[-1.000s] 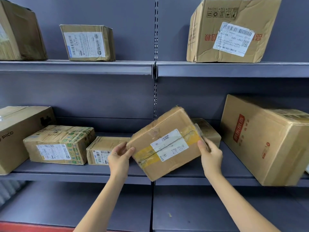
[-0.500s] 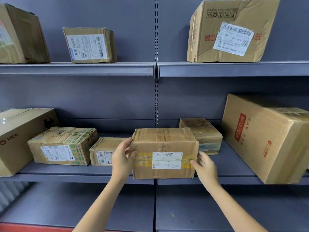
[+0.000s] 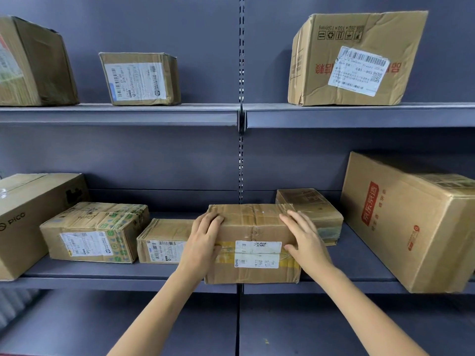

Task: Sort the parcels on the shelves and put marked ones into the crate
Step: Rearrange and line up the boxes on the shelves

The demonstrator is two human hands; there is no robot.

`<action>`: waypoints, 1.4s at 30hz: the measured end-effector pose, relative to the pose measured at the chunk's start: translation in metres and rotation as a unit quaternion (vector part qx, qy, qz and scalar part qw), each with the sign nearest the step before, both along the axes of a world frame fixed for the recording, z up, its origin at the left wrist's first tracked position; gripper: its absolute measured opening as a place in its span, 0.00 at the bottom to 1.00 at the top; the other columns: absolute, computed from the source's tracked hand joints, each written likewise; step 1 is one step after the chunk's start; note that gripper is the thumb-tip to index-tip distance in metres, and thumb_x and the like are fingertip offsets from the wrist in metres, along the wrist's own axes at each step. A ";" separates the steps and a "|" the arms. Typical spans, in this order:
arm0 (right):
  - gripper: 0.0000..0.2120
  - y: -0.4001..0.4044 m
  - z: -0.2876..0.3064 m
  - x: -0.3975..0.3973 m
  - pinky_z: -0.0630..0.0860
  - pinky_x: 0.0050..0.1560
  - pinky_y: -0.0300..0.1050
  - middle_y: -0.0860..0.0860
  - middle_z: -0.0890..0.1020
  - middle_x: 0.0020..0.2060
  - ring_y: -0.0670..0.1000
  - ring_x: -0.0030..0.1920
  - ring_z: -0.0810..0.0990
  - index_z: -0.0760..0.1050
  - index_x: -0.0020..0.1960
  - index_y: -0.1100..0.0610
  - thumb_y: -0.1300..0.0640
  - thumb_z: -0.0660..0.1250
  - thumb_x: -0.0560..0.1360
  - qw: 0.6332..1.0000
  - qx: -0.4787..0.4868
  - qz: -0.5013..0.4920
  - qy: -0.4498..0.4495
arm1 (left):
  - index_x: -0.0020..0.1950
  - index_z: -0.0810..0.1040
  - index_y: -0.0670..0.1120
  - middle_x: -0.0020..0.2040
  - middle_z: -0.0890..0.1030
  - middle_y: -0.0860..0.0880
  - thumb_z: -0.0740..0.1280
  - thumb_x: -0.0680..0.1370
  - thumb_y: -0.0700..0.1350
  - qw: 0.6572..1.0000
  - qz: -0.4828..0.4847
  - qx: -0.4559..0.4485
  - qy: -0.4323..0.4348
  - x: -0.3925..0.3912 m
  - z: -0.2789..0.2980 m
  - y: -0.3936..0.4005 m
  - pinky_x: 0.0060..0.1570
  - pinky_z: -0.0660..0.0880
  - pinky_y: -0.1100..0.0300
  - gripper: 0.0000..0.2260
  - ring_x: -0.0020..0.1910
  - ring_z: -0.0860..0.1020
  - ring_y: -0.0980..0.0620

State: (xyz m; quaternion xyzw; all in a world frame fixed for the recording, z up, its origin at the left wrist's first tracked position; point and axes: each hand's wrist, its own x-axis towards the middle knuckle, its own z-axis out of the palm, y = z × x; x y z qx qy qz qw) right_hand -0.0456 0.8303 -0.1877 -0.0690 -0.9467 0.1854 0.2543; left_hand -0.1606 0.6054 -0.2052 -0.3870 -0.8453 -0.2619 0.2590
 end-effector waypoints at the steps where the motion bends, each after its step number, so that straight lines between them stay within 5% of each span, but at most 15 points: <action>1: 0.33 0.000 -0.001 -0.002 0.54 0.73 0.47 0.48 0.60 0.73 0.50 0.75 0.52 0.62 0.72 0.51 0.66 0.69 0.71 1.000 -0.025 0.007 0.017 | 0.66 0.65 0.45 0.68 0.68 0.42 0.72 0.62 0.30 1.000 -0.007 0.014 -0.012 -0.001 0.000 0.001 0.64 0.69 0.45 0.35 0.68 0.62 0.45; 5: 0.34 -0.003 -0.003 -0.008 0.53 0.69 0.39 0.49 0.56 0.74 0.47 0.73 0.55 0.62 0.72 0.53 0.66 0.71 0.70 0.985 -0.159 0.006 0.063 | 0.74 0.55 0.51 0.75 0.56 0.46 0.68 0.70 0.30 0.971 -0.002 0.140 -0.192 0.005 -0.005 0.003 0.69 0.64 0.48 0.38 0.73 0.56 0.47; 9: 0.45 -0.007 -0.016 -0.008 0.52 0.71 0.41 0.49 0.54 0.75 0.47 0.74 0.51 0.46 0.75 0.46 0.66 0.70 0.70 0.969 -0.239 0.011 0.055 | 0.76 0.45 0.49 0.69 0.67 0.47 0.67 0.73 0.33 0.945 0.015 0.175 -0.275 0.010 -0.019 0.001 0.59 0.71 0.51 0.41 0.61 0.72 0.45; 14: 0.44 -0.011 -0.025 -0.001 0.62 0.68 0.50 0.51 0.59 0.74 0.55 0.73 0.60 0.40 0.75 0.45 0.64 0.67 0.74 0.938 -0.346 -0.011 0.031 | 0.71 0.57 0.43 0.56 0.72 0.50 0.63 0.75 0.34 0.931 0.038 0.191 -0.309 0.018 -0.029 0.001 0.46 0.68 0.61 0.27 0.54 0.75 0.46; 21: 0.31 -0.005 -0.008 -0.007 0.67 0.62 0.47 0.48 0.71 0.67 0.53 0.68 0.68 0.55 0.74 0.51 0.54 0.65 0.76 0.933 -0.342 -0.083 0.077 | 0.57 0.70 0.45 0.48 0.76 0.52 0.68 0.75 0.43 0.920 0.090 0.284 -0.255 0.016 -0.002 0.003 0.43 0.68 0.58 0.13 0.45 0.75 0.52; 27: 0.32 -0.009 -0.018 -0.003 0.65 0.68 0.46 0.52 0.68 0.69 0.52 0.69 0.66 0.55 0.75 0.54 0.57 0.65 0.76 0.948 -0.315 -0.051 0.008 | 0.64 0.71 0.44 0.55 0.78 0.47 0.63 0.77 0.43 0.940 0.108 0.199 -0.255 0.016 -0.019 0.002 0.47 0.69 0.58 0.15 0.51 0.75 0.48; 30: 0.37 -0.012 -0.022 -0.003 0.54 0.74 0.49 0.51 0.52 0.76 0.52 0.75 0.52 0.49 0.76 0.54 0.52 0.66 0.75 0.965 -0.256 -0.030 -0.055 | 0.69 0.66 0.43 0.67 0.71 0.42 0.62 0.78 0.42 0.946 0.094 0.136 -0.278 0.013 -0.025 0.004 0.62 0.68 0.53 0.19 0.65 0.70 0.43; 32: 0.42 -0.015 -0.022 -0.004 0.47 0.74 0.53 0.50 0.39 0.76 0.51 0.76 0.41 0.46 0.76 0.54 0.44 0.66 0.73 0.973 -0.200 -0.018 -0.118 | 0.72 0.62 0.43 0.75 0.59 0.42 0.62 0.78 0.48 0.954 0.079 0.080 -0.279 0.013 -0.023 0.005 0.71 0.57 0.53 0.24 0.74 0.58 0.45; 34: 0.46 -0.015 -0.019 -0.003 0.44 0.73 0.54 0.48 0.35 0.74 0.50 0.74 0.34 0.46 0.76 0.53 0.36 0.65 0.69 0.977 -0.139 -0.006 -0.161 | 0.73 0.62 0.44 0.76 0.55 0.45 0.59 0.73 0.65 0.965 0.053 -0.005 -0.257 0.014 -0.018 0.004 0.72 0.49 0.55 0.34 0.76 0.50 0.47; 37: 0.51 -0.011 -0.017 -0.001 0.40 0.73 0.52 0.49 0.39 0.75 0.49 0.74 0.31 0.48 0.76 0.54 0.29 0.63 0.64 0.975 0.002 0.012 -0.224 | 0.71 0.66 0.44 0.74 0.63 0.47 0.41 0.55 0.82 0.970 0.014 -0.145 -0.194 0.012 -0.010 -0.003 0.73 0.51 0.53 0.58 0.75 0.53 0.47; 42: 0.46 -0.013 -0.018 -0.007 0.33 0.71 0.47 0.52 0.48 0.76 0.51 0.75 0.37 0.46 0.76 0.56 0.32 0.60 0.70 0.962 0.139 -0.014 -0.236 | 0.72 0.64 0.42 0.73 0.64 0.45 0.32 0.50 0.81 0.961 0.006 -0.249 -0.116 -0.005 -0.015 0.002 0.73 0.50 0.49 0.64 0.74 0.57 0.44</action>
